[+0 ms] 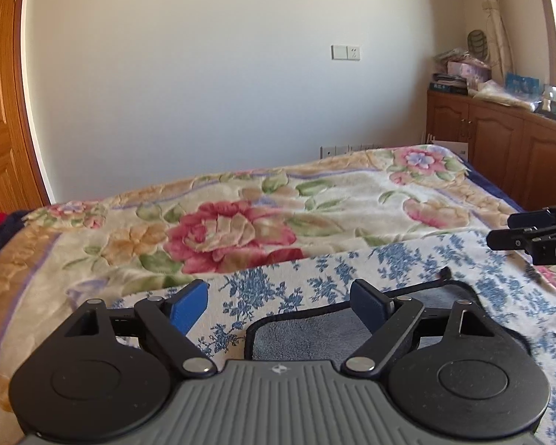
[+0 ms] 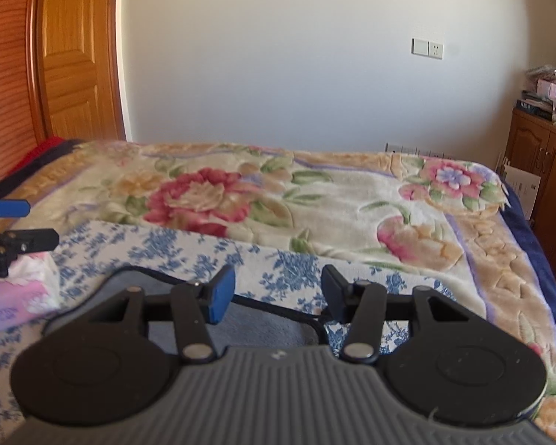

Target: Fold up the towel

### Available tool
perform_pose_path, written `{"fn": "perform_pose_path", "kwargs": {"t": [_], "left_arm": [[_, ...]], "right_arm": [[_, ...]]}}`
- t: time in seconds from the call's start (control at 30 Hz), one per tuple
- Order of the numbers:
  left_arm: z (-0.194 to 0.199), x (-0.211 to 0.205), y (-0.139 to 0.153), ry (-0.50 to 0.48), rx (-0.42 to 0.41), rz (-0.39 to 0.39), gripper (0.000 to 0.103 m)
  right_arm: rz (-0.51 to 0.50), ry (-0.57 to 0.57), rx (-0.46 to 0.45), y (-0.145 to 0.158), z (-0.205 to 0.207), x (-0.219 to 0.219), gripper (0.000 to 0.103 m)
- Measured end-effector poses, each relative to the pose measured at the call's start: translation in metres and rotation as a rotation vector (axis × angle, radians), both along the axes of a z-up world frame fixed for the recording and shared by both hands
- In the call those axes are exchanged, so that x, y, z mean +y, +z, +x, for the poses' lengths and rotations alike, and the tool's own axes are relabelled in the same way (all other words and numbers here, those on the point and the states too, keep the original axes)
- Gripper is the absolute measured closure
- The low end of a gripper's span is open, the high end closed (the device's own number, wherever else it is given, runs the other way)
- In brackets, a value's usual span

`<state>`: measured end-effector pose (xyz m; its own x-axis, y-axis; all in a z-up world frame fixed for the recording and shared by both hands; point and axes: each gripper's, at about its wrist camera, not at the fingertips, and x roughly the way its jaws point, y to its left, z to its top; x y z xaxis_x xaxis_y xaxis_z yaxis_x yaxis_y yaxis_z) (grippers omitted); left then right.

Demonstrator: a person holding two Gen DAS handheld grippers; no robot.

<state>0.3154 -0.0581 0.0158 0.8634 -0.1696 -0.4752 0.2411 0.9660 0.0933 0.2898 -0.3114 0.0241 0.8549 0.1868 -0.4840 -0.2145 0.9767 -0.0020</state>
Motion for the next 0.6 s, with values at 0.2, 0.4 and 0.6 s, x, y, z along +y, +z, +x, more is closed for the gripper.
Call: {"fn": "perform_pose_path", "kwargs": {"t": [0.2,0.4,0.6], "left_arm": [[-0.027,-0.001,0.028,-0.004,-0.032,0.006,0.015],[-0.051,-0.003,0.046,-0.016,-0.056,0.015,0.013],[-0.071,-0.002,0.053,-0.007,-0.058,0.017,0.009]], "right_arm": [[0.01,0.011,-0.02,0.021,-0.024,0.004,0.05],[0.049,0.001,-0.026,0.028,-0.046,0.003,0.05],[0.072,-0.001,-0.035,0.035,-0.066,-0.001,0.05]]}}
